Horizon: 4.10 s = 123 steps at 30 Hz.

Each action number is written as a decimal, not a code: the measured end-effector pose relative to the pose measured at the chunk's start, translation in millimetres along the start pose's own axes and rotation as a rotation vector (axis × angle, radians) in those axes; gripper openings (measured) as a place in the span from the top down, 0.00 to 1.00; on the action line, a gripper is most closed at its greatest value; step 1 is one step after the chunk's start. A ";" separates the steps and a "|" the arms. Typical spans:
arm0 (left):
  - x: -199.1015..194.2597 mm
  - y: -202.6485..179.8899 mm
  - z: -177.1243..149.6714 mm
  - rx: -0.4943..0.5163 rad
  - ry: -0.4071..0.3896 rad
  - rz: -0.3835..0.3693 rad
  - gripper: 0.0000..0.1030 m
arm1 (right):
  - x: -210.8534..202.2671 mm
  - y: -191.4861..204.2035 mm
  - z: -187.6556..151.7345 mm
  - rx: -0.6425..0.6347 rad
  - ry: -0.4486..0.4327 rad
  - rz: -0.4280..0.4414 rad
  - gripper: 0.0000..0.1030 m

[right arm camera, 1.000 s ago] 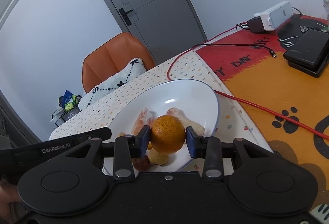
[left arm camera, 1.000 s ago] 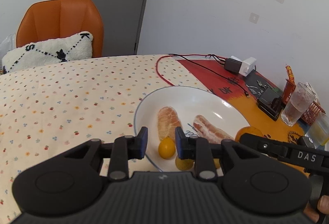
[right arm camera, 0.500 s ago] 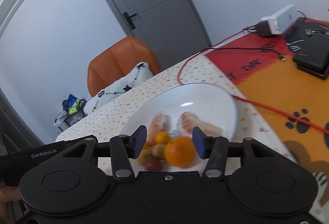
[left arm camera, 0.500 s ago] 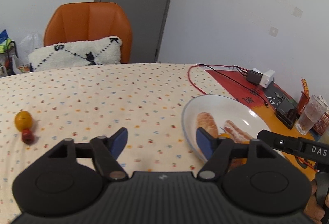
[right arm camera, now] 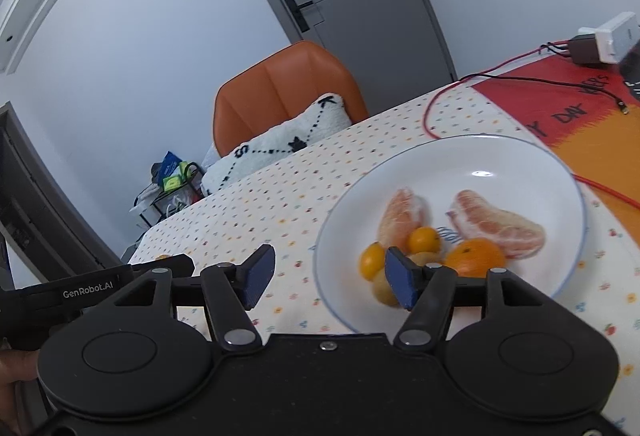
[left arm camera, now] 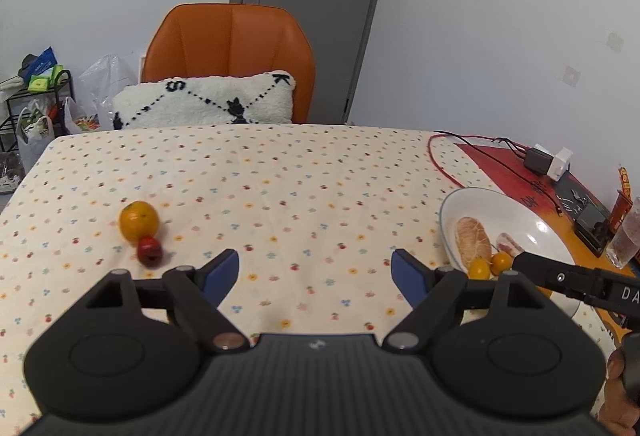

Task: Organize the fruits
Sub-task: 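Move both open grippers to the last orange and red plum, then grasp the orange with the left gripper while the right gripper grasps the red plum, then carry the orange and plum to the white bowl and open both grippers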

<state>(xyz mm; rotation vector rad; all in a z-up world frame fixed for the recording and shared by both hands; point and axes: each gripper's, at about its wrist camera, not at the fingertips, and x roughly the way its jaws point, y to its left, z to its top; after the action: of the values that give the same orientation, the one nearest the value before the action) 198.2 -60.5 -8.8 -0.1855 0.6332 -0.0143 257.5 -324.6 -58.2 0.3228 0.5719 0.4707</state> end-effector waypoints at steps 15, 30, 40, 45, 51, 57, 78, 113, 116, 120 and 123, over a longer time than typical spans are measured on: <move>-19.0 43.1 -8.1 -0.033 0.009 0.024 0.16 | 10.7 41.9 -7.9 -0.082 -0.011 -0.064 0.00; -38.7 99.6 -11.2 -0.093 -0.004 0.077 0.15 | 24.5 78.7 -20.1 -0.139 -0.023 -0.143 0.00; -42.5 129.5 -4.6 -0.138 -0.020 0.104 0.17 | 45.5 103.1 -18.4 -0.176 0.046 -0.044 0.00; -41.6 139.1 -4.6 -0.151 -0.042 0.109 0.23 | 56.5 120.9 -18.9 -0.201 0.069 -0.003 0.00; -29.5 156.9 -4.3 -0.196 -0.027 0.103 0.44 | 73.3 135.4 -18.6 -0.224 0.089 0.026 0.00; -18.1 168.8 -5.6 -0.217 -0.023 0.113 0.48 | 95.4 149.5 -17.5 -0.239 0.124 0.071 0.07; 9.7 195.6 -1.2 -0.251 -0.011 0.112 0.60 | 177.0 188.6 -28.7 -0.258 0.275 0.172 0.45; 58.6 143.1 20.5 -0.143 0.048 0.018 0.48 | 159.1 142.9 -18.5 -0.186 0.235 0.108 0.79; 65.1 137.9 18.7 -0.126 0.049 0.031 0.48 | 154.1 133.0 -16.8 -0.172 0.224 0.094 0.79; 71.5 134.9 15.2 -0.126 0.066 0.041 0.65 | 147.7 121.9 -15.3 -0.155 0.210 0.072 0.79; 65.8 128.4 15.8 -0.112 0.052 0.025 0.66 | 141.9 113.6 -12.0 -0.141 0.194 0.060 0.79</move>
<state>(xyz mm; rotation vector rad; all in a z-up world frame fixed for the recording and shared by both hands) 255.1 63.8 -57.6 -0.2863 0.6883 0.0406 317.6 -154.4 -82.9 0.1604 0.7151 0.6015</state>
